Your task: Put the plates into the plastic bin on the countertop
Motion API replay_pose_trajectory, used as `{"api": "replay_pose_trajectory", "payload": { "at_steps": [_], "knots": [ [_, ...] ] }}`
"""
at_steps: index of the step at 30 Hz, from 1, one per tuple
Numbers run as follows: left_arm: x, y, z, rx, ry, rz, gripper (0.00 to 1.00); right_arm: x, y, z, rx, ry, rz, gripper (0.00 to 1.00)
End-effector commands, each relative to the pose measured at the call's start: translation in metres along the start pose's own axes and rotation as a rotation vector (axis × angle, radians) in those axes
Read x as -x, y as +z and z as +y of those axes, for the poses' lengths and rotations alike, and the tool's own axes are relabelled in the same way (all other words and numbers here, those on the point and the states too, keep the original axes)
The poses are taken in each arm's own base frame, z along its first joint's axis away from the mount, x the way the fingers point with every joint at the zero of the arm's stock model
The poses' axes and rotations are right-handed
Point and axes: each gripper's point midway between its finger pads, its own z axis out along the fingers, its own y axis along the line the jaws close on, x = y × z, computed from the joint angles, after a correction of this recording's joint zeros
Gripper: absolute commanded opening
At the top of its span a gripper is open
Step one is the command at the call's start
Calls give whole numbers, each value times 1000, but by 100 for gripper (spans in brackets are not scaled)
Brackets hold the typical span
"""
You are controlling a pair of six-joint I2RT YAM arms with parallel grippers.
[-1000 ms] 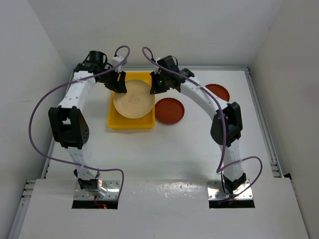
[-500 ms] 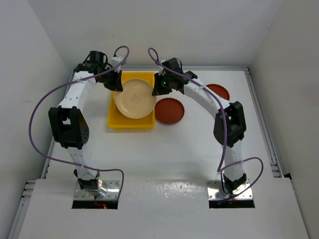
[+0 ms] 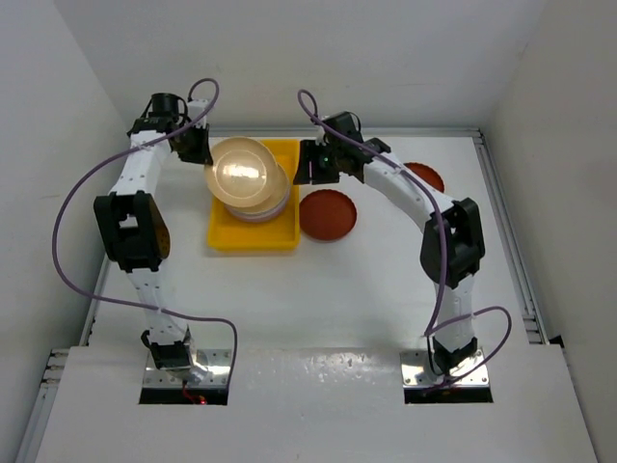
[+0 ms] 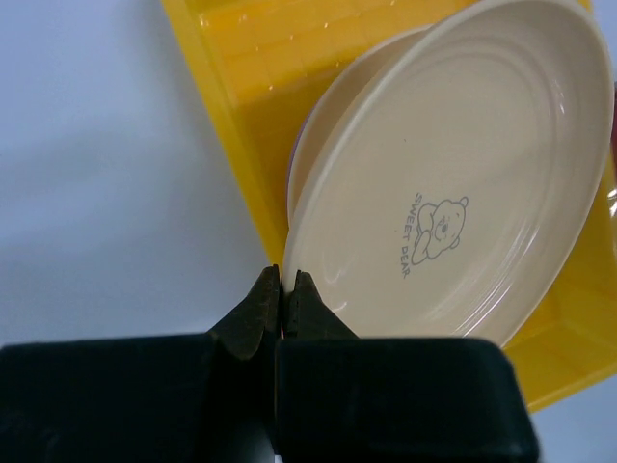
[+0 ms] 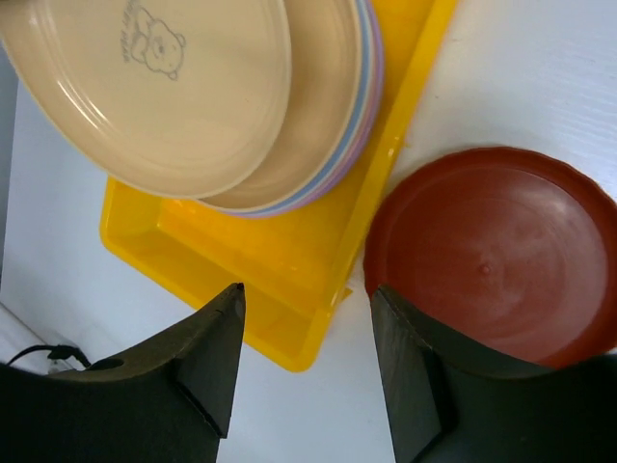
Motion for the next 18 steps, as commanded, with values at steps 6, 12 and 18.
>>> {"api": "replay_pose_trajectory", "payload": {
  "at_steps": [6,12,18],
  "knots": [
    [-27,39,3,-14,-67,75,15,26,-46,-20,-47,33,-107,56],
    [-28,49,-8,-4,-4,91,33,7,-47,-36,-89,59,-76,56],
    [-31,51,-12,15,30,102,37,-11,-50,-59,-128,107,-50,56]
  ]
}}
